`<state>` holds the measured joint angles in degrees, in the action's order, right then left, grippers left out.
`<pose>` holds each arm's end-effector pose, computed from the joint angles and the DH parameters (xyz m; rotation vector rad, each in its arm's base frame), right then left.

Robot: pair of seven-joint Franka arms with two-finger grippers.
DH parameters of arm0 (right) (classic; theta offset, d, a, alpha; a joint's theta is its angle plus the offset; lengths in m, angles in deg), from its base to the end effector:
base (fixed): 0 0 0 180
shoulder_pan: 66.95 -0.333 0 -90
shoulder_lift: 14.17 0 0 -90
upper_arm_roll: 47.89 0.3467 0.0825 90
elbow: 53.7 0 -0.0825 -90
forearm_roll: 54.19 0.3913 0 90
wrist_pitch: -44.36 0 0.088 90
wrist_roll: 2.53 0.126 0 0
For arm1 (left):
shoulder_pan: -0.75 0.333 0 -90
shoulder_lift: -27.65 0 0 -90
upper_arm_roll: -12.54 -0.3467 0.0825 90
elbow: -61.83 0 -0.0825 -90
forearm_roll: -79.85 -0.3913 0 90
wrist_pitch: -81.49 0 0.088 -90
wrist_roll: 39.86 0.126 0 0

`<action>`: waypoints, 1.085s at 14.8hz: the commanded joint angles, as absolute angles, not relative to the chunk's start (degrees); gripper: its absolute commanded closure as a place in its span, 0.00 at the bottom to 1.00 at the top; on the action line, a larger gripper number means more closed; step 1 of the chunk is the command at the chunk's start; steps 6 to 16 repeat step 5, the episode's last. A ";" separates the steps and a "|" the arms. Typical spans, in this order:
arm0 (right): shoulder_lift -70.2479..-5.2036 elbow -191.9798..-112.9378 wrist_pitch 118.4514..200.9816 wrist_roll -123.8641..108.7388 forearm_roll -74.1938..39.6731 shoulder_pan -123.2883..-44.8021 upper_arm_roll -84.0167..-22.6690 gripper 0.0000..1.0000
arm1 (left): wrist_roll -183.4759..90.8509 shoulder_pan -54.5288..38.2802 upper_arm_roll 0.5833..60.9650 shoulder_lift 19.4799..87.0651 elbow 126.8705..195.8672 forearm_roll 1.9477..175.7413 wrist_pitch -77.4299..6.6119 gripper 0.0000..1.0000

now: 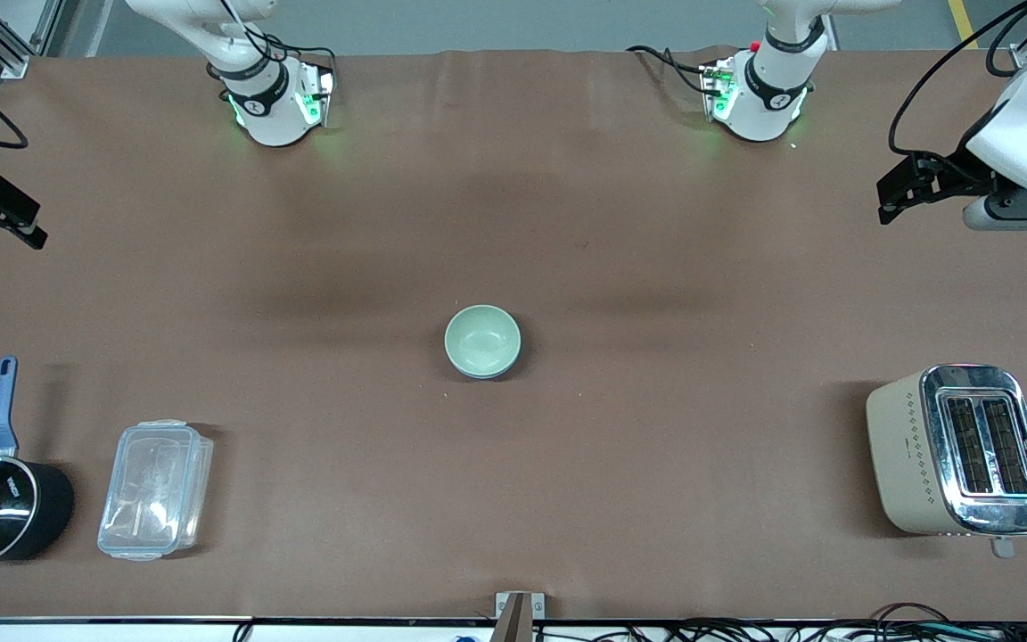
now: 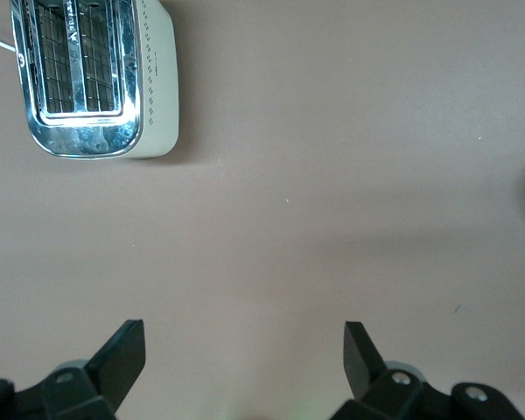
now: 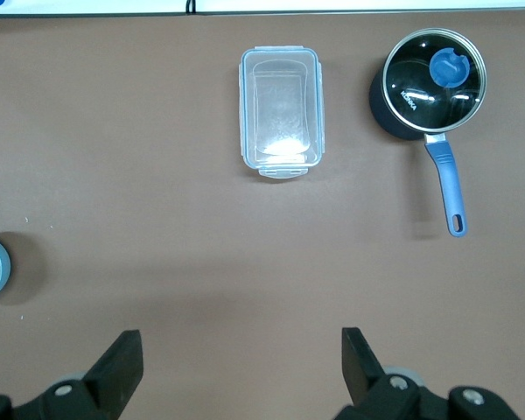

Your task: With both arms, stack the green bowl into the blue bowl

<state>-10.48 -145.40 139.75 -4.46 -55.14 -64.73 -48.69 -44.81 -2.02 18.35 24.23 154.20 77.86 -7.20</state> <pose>0.5508 -0.0313 0.6667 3.1139 -0.0289 0.1996 0.5333 -0.0778 0.6472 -3.0990 0.0968 0.0000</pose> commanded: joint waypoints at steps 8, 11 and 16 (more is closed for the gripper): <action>-12.24 -143.35 136.04 -4.82 -55.60 -62.55 -46.49 0.00 | -44.26 -1.71 18.51 24.22 153.06 78.36 -5.44 0.00; -12.24 -143.35 136.04 -4.82 -55.60 -62.55 -46.49 0.00 | -44.26 -1.71 18.51 24.22 153.06 78.36 -5.44 0.00; -12.24 -143.35 136.04 -4.82 -55.60 -62.55 -46.49 0.00 | -44.26 -1.71 18.51 24.22 153.06 78.36 -5.44 0.00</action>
